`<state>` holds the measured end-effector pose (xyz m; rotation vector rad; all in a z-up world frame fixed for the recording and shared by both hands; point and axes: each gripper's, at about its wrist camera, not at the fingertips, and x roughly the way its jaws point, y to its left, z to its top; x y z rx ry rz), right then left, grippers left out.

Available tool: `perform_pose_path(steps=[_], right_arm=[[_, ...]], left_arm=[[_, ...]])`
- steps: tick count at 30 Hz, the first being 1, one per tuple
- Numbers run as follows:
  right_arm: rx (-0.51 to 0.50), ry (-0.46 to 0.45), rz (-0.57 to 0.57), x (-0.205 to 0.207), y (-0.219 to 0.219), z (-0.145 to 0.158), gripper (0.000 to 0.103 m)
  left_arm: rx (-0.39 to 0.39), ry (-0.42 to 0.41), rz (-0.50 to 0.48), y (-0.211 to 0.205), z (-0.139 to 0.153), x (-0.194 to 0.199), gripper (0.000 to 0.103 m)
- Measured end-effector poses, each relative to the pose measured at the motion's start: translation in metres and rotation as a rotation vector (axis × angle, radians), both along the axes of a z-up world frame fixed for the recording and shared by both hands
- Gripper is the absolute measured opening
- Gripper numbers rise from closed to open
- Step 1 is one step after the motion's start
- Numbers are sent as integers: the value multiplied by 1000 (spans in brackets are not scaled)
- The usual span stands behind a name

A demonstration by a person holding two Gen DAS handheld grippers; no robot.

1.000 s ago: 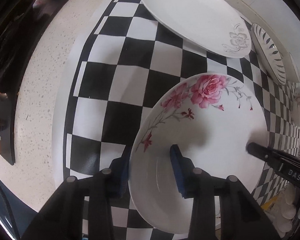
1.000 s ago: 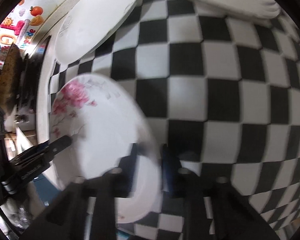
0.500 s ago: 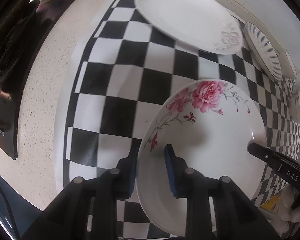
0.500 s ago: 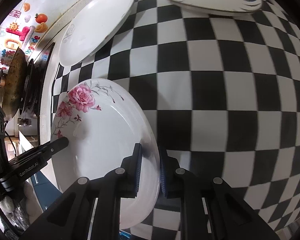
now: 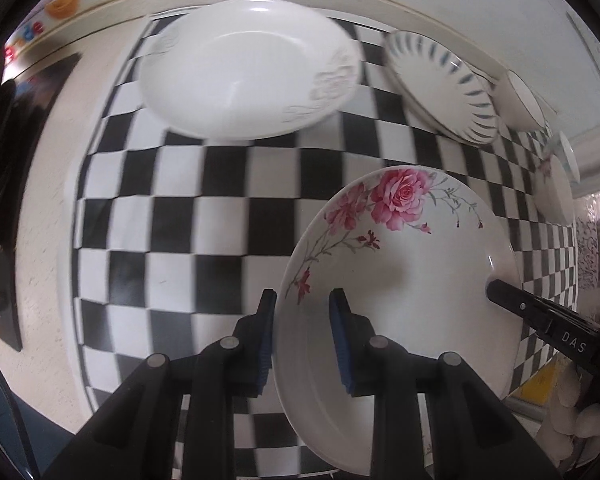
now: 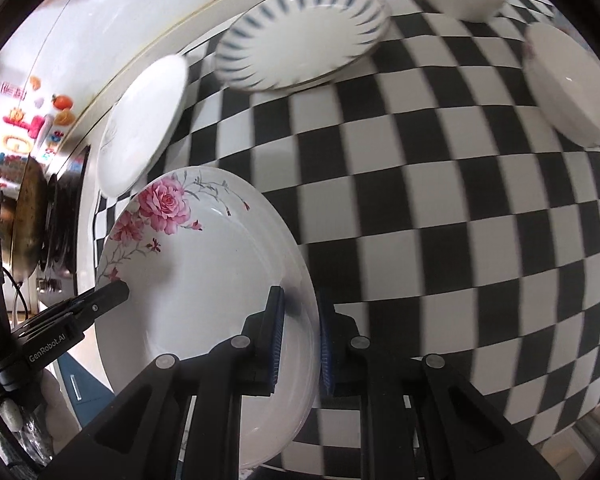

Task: Organize plates and bowls
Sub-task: 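Lift the pink-flower plate with both grippers and carry it toward the white plate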

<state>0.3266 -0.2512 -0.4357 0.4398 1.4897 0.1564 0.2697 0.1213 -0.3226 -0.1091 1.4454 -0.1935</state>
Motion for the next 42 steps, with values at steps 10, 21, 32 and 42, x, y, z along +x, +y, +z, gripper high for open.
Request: perform_pose_path(steps=[10, 21, 32, 42], right_arm=[[-15, 41, 9, -11, -54, -28, 18], [-3, 56, 39, -20, -61, -37, 18], [22, 93, 85, -19, -60, -41, 18], [51, 115, 133, -10, -64, -34, 18]], left_arm=[[28, 39, -29, -61, -32, 11, 24], [91, 80, -34, -72, -46, -5, 24], [126, 91, -16, -94, -49, 3, 24], [121, 117, 68, -88, -46, 6, 25]])
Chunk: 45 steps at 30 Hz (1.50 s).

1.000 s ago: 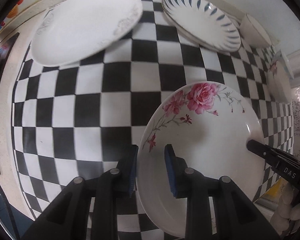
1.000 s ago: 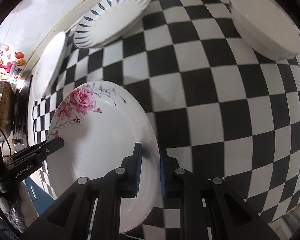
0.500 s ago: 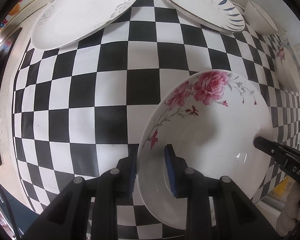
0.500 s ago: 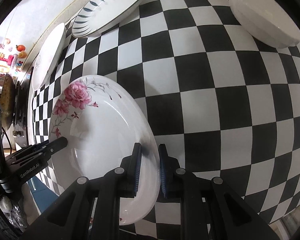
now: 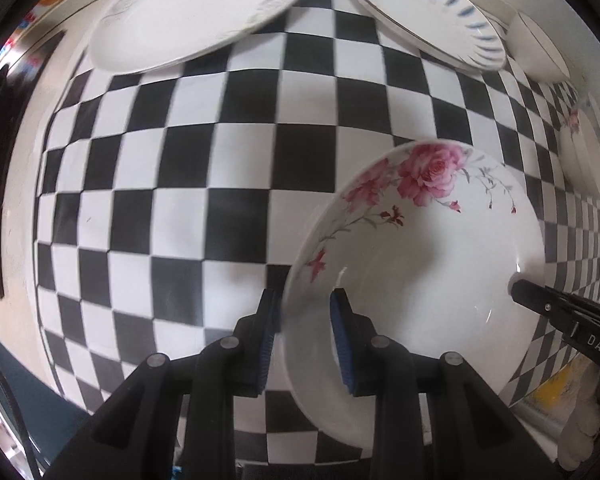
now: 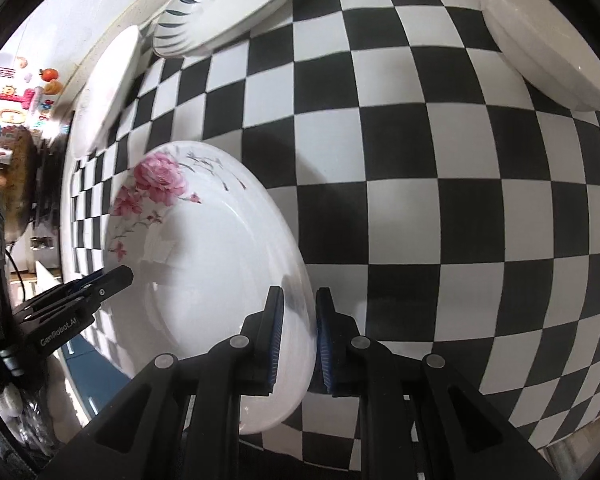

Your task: Organize plates and bowls

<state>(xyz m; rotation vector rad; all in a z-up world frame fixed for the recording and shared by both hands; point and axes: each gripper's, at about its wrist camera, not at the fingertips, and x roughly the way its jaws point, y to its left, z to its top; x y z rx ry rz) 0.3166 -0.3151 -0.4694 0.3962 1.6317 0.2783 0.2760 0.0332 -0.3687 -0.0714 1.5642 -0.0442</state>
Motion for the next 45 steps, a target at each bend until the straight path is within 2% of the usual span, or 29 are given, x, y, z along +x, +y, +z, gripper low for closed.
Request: perform_pose_path(steps=[3, 5, 6, 7, 8, 9, 10, 11, 17, 20, 25, 29, 36, 38, 45], right_arm=[[5, -32, 10, 9, -11, 16, 19], [29, -53, 12, 18, -16, 28, 23], [44, -68, 14, 23, -18, 34, 33], [65, -97, 20, 32, -18, 44, 48], [83, -123, 22, 38, -18, 51, 55], [105, -153, 25, 45, -16, 58, 70], [122, -180, 35, 54, -12, 65, 79], [144, -206, 47, 68, -6, 73, 81], [270, -248, 99, 136, 45, 96, 81], [249, -271, 135, 169, 84, 99, 81], [214, -241, 191, 219, 140, 90, 81], [133, -211, 251, 258, 181, 67, 81], [69, -170, 329, 299, 227, 31, 80], [90, -139, 327, 307, 233, 20, 80], [167, -38, 291, 329, 243, -13, 62]], left_arm=[[-1, -2, 70, 14, 12, 2, 25], [-11, -4, 129, 26, 20, 6, 27], [-19, -8, 152, 31, 25, 9, 27], [-28, -21, 178, 37, 32, 14, 28], [-39, -32, 197, 42, 37, 18, 29], [-58, -45, 216, 47, 41, 23, 30], [-73, -63, 245, 54, 47, 30, 31], [-78, -76, 264, 59, 51, 35, 31], [-86, -146, 346, 96, 69, 75, 31], [-75, -163, 366, 121, 71, 95, 31], [-73, -132, 384, 161, 55, 137, 31], [-89, -81, 392, 184, 31, 161, 31], [-139, -31, 396, 212, -9, 185, 31], [-158, -25, 393, 215, -16, 189, 31], [-218, -12, 355, 221, -33, 200, 31]])
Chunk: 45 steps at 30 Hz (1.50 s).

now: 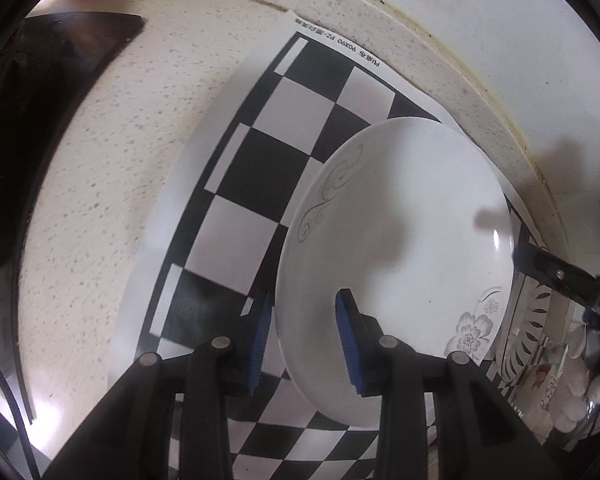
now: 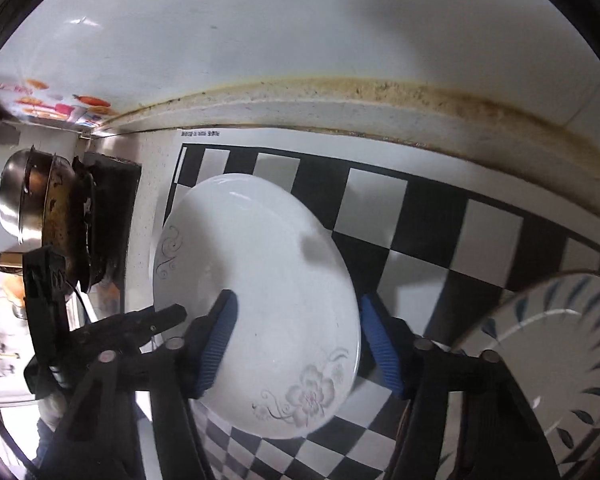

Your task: Organize plates and bowls

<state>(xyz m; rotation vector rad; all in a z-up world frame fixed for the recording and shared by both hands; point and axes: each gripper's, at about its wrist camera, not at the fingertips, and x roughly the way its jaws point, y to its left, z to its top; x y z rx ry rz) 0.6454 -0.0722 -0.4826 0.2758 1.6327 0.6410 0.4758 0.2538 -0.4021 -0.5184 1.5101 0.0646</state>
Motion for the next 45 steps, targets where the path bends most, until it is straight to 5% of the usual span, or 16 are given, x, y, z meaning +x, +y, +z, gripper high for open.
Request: perform_pose_path(steps=[13, 28, 45], right_arm=[[-76, -4, 44, -1, 9, -25, 21], [-24, -40, 45, -18, 5, -12, 16], [56, -99, -64, -73, -71, 69, 14]], left_arm=[[9, -24, -39, -9, -24, 32, 25], [14, -52, 6, -5, -13, 8, 20], [10, -129, -56, -49, 46, -25, 20]])
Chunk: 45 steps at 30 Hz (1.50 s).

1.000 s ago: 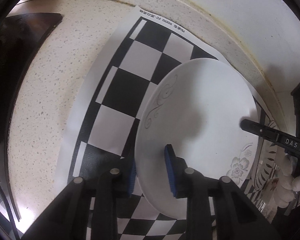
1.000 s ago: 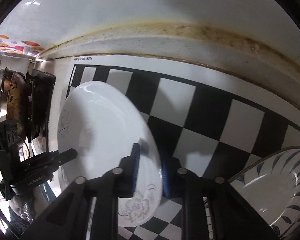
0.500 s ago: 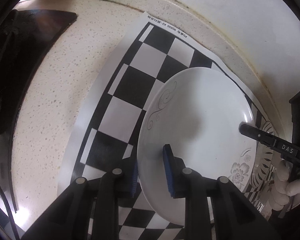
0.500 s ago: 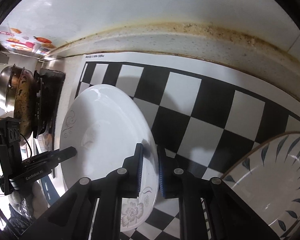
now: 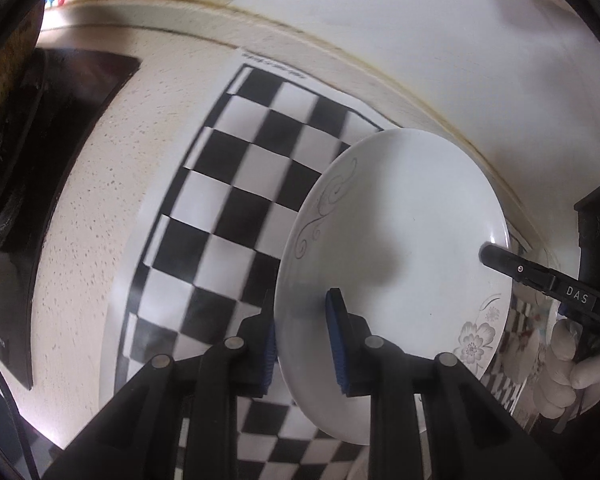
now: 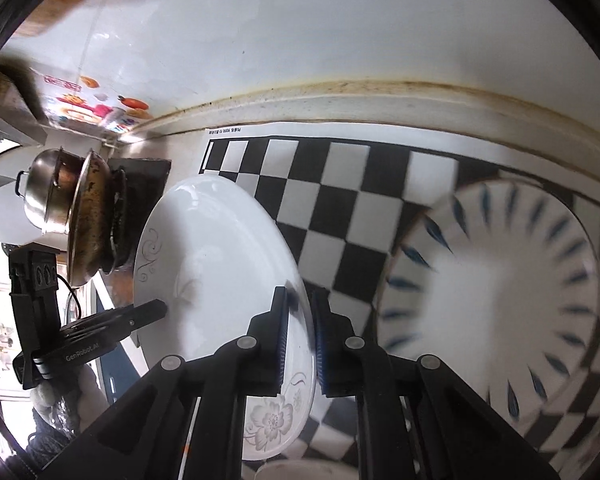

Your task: Organize plates and bowls

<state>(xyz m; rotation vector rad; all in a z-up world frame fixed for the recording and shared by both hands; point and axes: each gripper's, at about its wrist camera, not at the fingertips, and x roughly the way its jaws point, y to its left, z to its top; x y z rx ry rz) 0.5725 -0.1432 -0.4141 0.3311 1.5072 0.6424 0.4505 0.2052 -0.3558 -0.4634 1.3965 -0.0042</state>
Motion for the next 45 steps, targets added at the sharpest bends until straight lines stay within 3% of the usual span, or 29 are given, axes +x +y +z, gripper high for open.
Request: perform_pose_path(steps=[5, 11, 19, 33, 45], right_arm=[[10, -7, -59, -38, -45, 19, 14], [29, 26, -144, -92, -105, 21, 14], [34, 50, -235, -165, -166, 13, 14], [16, 168, -285, -259, -189, -44, 14], [-18, 184, -286, -267, -184, -57, 14]], left_arm=[[-2, -13, -66, -33, 23, -11, 20], [6, -25, -162, -75, 38, -31, 20], [23, -10, -290, -126, 34, -64, 20], [58, 105, -409, -167, -12, -114, 21], [59, 154, -417, -170, -35, -124, 21]])
